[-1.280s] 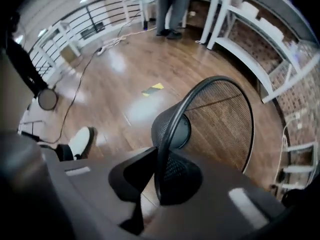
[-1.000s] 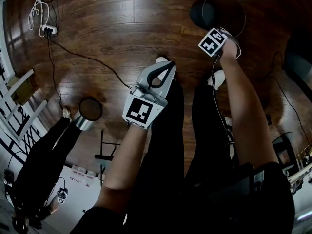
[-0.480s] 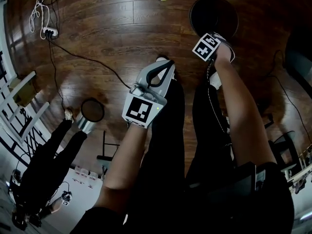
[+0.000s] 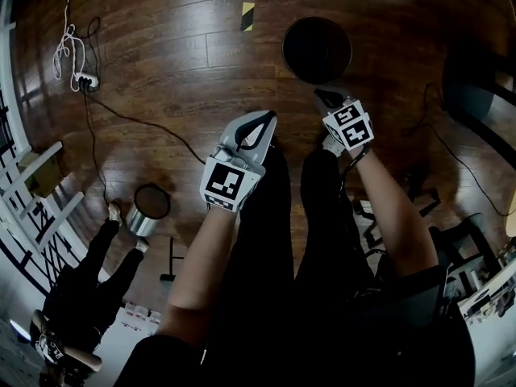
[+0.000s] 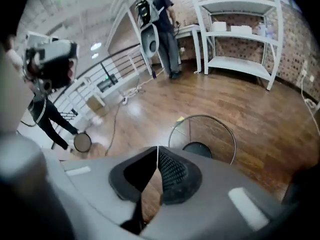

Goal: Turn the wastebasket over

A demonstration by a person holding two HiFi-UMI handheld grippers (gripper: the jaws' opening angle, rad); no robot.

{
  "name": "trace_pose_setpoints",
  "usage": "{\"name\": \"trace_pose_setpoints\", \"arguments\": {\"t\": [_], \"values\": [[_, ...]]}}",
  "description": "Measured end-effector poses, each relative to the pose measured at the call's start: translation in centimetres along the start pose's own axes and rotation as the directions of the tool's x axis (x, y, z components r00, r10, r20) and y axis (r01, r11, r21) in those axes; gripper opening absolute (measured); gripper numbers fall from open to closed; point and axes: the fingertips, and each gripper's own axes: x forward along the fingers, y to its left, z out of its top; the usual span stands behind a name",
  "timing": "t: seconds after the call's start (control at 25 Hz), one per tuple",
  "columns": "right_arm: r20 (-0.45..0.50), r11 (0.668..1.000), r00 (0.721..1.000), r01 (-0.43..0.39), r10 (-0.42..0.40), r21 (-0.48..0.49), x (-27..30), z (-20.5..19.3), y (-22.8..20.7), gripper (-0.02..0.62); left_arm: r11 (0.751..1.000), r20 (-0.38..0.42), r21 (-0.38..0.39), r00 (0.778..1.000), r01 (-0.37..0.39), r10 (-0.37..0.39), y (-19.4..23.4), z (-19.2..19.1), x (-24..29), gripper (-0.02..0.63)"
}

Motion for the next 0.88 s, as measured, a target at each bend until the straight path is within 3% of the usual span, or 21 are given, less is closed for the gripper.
{"name": "trace_pose_setpoints", "arguments": {"t": [0.08, 0.16, 0.28, 0.4, 0.48, 0.6, 0.76, 0.88], "values": [[0.097, 0.997, 0.994, -0.058, 0.054, 0.042, -5.1, 2.6, 2.1, 0.015, 1.000, 0.001, 0.006, 1.000, 0.014, -0.014, -1.6, 2.0, -0.4, 0.000], [0.243, 0.993, 0.966, -0.106, 0.092, 0.046, -11.0, 7.0, 4.0, 0.015, 0.998, 0.017, 0.059, 0.999, 0.029, -0.030, -3.5, 4.8, -1.0, 0.000], [0.461, 0.988, 0.880, -0.147, 0.115, 0.035, -21.4, 14.4, 6.0, 0.011, 0.987, 0.069, 0.144, 0.995, 0.066, -0.077, -7.7, 10.7, -2.6, 0.000], [0.596, 0.990, 0.794, -0.144, 0.118, -0.004, -31.9, 19.6, 8.3, 0.011, 0.976, 0.121, 0.192, 0.984, 0.105, -0.130, -12.8, 17.0, -5.1, 0.000], [0.653, 0.993, 0.749, -0.110, 0.109, -0.040, -38.1, 22.3, 9.7, 0.011, 0.969, 0.157, 0.213, 0.975, 0.122, -0.157, -15.5, 21.1, -6.9, 0.000], [0.699, 0.994, 0.707, -0.055, 0.104, -0.092, -45.1, 24.9, 11.9, 0.011, 0.964, 0.204, 0.232, 0.962, 0.133, -0.181, -18.2, 26.7, -9.7, 0.000], [0.723, 0.990, 0.679, -0.036, 0.126, -0.139, -50.9, 26.9, 14.9, 0.011, 0.955, 0.243, 0.250, 0.945, 0.158, -0.220, -21.2, 32.8, -13.4, 0.000], [0.729, 0.985, 0.668, -0.033, 0.146, -0.168, -54.2, 27.2, 17.1, 0.011, 0.948, 0.254, 0.265, 0.936, 0.176, -0.245, -23.9, 35.3, -15.9, 0.000]]}}
